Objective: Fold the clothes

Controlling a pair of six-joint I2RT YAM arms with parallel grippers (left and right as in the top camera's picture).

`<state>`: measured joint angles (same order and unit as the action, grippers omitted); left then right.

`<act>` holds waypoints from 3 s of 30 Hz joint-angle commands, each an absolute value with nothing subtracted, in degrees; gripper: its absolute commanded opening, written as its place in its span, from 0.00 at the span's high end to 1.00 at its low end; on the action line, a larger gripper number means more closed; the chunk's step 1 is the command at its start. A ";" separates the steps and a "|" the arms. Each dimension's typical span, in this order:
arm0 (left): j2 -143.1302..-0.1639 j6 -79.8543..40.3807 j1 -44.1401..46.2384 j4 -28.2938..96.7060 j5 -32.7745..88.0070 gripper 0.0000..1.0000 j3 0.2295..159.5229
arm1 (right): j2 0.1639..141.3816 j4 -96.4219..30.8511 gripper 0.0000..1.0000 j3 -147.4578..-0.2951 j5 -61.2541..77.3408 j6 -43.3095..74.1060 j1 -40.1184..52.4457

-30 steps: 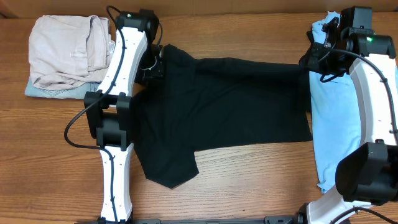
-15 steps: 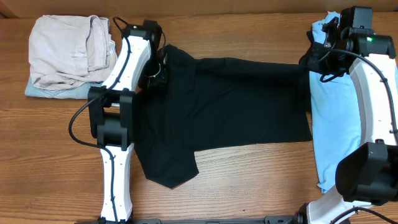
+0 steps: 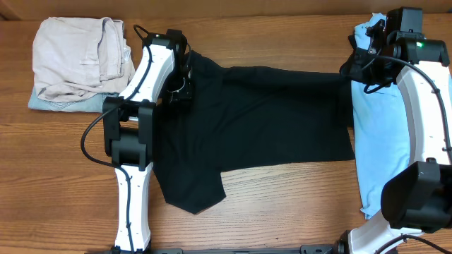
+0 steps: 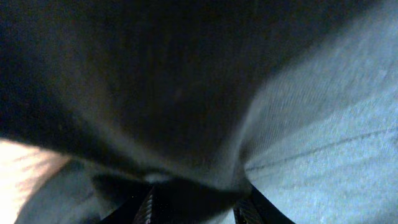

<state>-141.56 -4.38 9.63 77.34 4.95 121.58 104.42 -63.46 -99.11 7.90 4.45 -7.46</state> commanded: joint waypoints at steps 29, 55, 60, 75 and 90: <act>-141.99 -4.49 10.15 81.82 2.50 0.81 125.84 | 104.27 -63.53 0.96 -100.57 5.98 4.23 -7.51; -141.51 -6.48 4.71 91.50 2.59 0.96 172.64 | 103.00 -64.95 0.96 -104.29 6.70 4.27 -7.51; -138.82 -6.50 3.31 92.51 2.57 0.96 179.96 | 100.16 -67.31 0.96 -107.22 6.68 4.25 -7.51; -116.44 -6.87 -6.63 89.06 2.04 0.96 180.02 | 83.02 -71.92 0.96 -108.14 6.68 4.27 -7.51; -104.18 -6.17 -9.45 88.90 -4.80 0.96 179.35 | 65.69 -72.60 0.96 -108.12 2.68 4.47 -7.51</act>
